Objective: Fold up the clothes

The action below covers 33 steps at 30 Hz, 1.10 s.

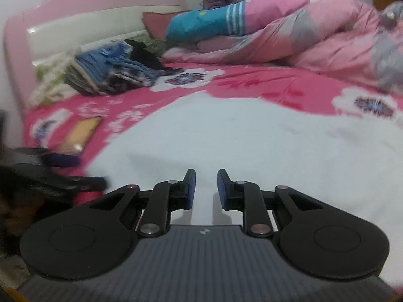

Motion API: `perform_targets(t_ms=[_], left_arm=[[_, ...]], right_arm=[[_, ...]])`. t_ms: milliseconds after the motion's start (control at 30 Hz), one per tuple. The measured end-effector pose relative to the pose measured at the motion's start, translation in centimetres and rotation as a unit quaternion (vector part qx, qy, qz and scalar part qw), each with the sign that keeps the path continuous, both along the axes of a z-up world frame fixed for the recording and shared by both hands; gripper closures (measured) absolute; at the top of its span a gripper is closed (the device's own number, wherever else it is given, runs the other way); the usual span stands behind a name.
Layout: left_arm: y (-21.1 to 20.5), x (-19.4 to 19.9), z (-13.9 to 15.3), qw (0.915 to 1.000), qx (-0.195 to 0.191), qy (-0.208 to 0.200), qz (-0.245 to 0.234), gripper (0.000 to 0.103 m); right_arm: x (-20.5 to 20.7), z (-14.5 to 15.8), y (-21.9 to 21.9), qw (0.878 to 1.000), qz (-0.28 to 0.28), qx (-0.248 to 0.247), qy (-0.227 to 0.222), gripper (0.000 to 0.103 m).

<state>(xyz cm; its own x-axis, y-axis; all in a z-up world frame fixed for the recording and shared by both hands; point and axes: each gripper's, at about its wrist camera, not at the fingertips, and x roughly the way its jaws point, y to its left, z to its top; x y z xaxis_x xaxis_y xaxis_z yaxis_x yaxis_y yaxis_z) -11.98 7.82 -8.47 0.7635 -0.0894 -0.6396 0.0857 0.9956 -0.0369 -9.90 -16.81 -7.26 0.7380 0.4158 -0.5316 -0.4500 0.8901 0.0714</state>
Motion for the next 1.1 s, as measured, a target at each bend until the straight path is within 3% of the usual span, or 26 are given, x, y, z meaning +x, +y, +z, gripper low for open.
perform_targets(t_ms=[100,233,300,433,533,600,767,867,967,1100], left_arm=[[0.1,-0.2,0.0,1.0,0.001,-0.003,-0.001,0.0],[0.8,-1.1,0.7,0.9999,-0.012,-0.006,-0.008,0.0],[1.3,-1.9,1.4,0.9998,-0.011,-0.018,0.001,0.0],[2.5,-3.6,2.9,0.9985,-0.022,-0.049,0.011,0.0],[3.0,-4.1,3.7,0.9971,-0.036,-0.066,0.015,0.0],[3.0,-3.9,4.0,0.9964,-0.037,-0.074,0.015,0.0],[2.3,-2.4,4.4,0.9941,-0.048,-0.097,-0.001,0.0],[1.2,-1.2,4.7,0.9912,-0.065,-0.113,-0.021,0.0],[-0.7,0.3,5.0,0.9883,-0.07,-0.129,-0.041,0.0],[-3.5,2.5,4.7,0.988,-0.056,-0.13,-0.062,0.0]], right_arm=[[-0.4,-1.4,2.1,0.999,0.033,-0.035,0.003,0.084],[-4.0,-1.0,4.2,0.986,0.156,-0.052,-0.016,0.087],[-3.8,-0.5,4.7,0.984,0.157,-0.076,-0.044,0.087],[-0.8,0.3,4.4,0.99,0.132,-0.025,-0.047,0.086],[0.6,-0.6,6.0,0.988,0.14,-0.027,-0.058,0.085],[0.4,-1.9,7.5,0.985,0.165,-0.034,-0.049,0.084],[-3.3,-2.7,8.4,0.97,0.24,0.009,-0.02,0.086],[-4.3,-2.2,6.2,0.982,0.189,0.019,-0.014,0.086],[-4.1,-0.9,2.3,0.995,0.097,0.036,-0.006,0.084],[-3.0,0.9,-3.0,0.998,-0.029,0.062,-0.011,0.07]])
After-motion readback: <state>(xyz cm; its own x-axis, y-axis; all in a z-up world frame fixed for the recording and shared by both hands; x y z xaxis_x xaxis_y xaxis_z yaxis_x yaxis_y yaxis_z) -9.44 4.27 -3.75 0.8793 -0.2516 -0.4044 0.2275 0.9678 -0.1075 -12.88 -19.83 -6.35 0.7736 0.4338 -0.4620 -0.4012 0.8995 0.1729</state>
